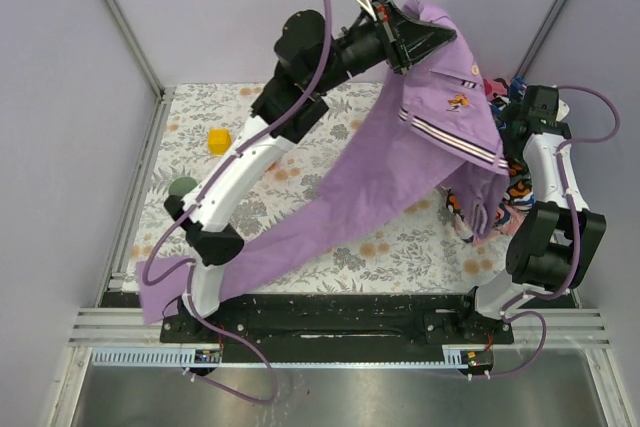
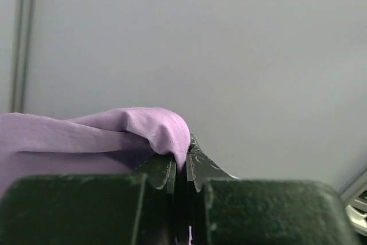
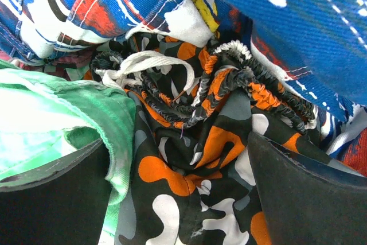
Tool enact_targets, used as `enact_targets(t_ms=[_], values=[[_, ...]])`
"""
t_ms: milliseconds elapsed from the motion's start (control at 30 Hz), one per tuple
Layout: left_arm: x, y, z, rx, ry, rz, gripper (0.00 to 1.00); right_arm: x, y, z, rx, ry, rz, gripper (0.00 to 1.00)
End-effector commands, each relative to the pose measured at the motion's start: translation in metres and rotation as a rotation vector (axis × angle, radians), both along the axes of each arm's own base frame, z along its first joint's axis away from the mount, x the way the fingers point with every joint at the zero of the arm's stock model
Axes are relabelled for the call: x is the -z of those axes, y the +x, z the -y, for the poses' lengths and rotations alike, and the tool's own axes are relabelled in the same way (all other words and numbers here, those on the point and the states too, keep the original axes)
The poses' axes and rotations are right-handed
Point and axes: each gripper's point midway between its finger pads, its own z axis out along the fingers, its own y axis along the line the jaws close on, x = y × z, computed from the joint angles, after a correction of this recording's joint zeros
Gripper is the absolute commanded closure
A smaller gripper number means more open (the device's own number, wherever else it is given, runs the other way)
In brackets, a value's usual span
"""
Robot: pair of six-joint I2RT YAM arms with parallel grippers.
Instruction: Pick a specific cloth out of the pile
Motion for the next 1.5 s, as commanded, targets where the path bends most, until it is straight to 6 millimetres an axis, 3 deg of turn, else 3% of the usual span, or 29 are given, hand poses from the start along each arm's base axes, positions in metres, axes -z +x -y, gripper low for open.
enact_targets(t_ms=[0, 133, 267, 333, 367, 433, 533, 667, 733, 833, 933, 1100, 1133, 1200, 1267, 1367, 1467], values=[[-0.092, -0.041, -0.039, 0.113, -0.326, 0.174, 1.00, 0.009, -0.004, 0.008, 0.008, -0.024, -0.030, 0.01], [-0.081, -0.036, -0.035, 0.132, -0.298, 0.150, 1.00, 0.019, 0.000, 0.005, 0.000, 0.001, -0.041, 0.01], [-0.050, -0.020, -0.039, 0.127, -0.194, 0.076, 1.00, 0.026, -0.002, 0.005, 0.001, 0.000, -0.060, 0.01], [-0.030, -0.009, -0.055, 0.107, -0.140, 0.038, 1.00, 0.025, -0.002, 0.005, -0.001, -0.002, -0.058, 0.01], [-0.012, 0.000, -0.061, 0.089, -0.097, 0.002, 1.00, 0.025, -0.003, 0.005, -0.005, 0.000, -0.058, 0.01], [0.009, -0.006, -0.088, 0.041, -0.026, 0.003, 1.00, 0.021, -0.002, 0.004, -0.007, -0.001, -0.045, 0.01], [0.077, -0.001, -0.116, -0.144, 0.166, -0.037, 1.00, 0.013, -0.003, 0.004, -0.007, -0.004, -0.027, 0.01], [0.162, 0.000, -0.184, -0.461, 0.294, -0.160, 1.00, -0.001, -0.005, 0.000, -0.012, 0.000, 0.006, 0.01], [0.211, -0.006, -0.204, -0.529, 0.343, -0.229, 1.00, -0.010, -0.008, -0.005, -0.015, 0.009, 0.025, 0.01], [0.293, -0.012, -0.215, -0.554, 0.441, -0.368, 1.00, -0.036, -0.012, -0.021, -0.047, -0.042, 0.061, 0.01], [0.365, -0.001, -0.229, -0.659, 0.559, -0.520, 1.00, -0.075, -0.017, -0.042, -0.087, -0.159, 0.111, 0.01], [0.475, -0.005, -0.215, -0.606, 0.825, -0.754, 1.00, -0.134, -0.048, -0.065, -0.088, -0.189, 0.227, 0.01], [0.487, -0.008, -0.215, -0.611, 0.872, -0.769, 0.91, -0.142, -0.054, -0.067, -0.089, -0.184, 0.255, 0.01], [0.499, -0.014, -0.211, -0.629, 0.956, -0.766, 0.49, -0.158, -0.067, -0.076, -0.122, -0.165, 0.330, 0.01], [0.492, -0.021, -0.207, -0.654, 1.006, -0.721, 0.01, -0.162, -0.077, -0.088, -0.181, -0.134, 0.381, 0.01], [0.454, -0.026, -0.207, -0.699, 0.948, -0.652, 0.01, -0.154, -0.090, -0.107, -0.265, -0.074, 0.417, 0.01], [0.411, -0.041, -0.220, -0.712, 0.826, -0.609, 0.01, -0.133, -0.100, -0.128, -0.353, 0.002, 0.453, 0.00]])
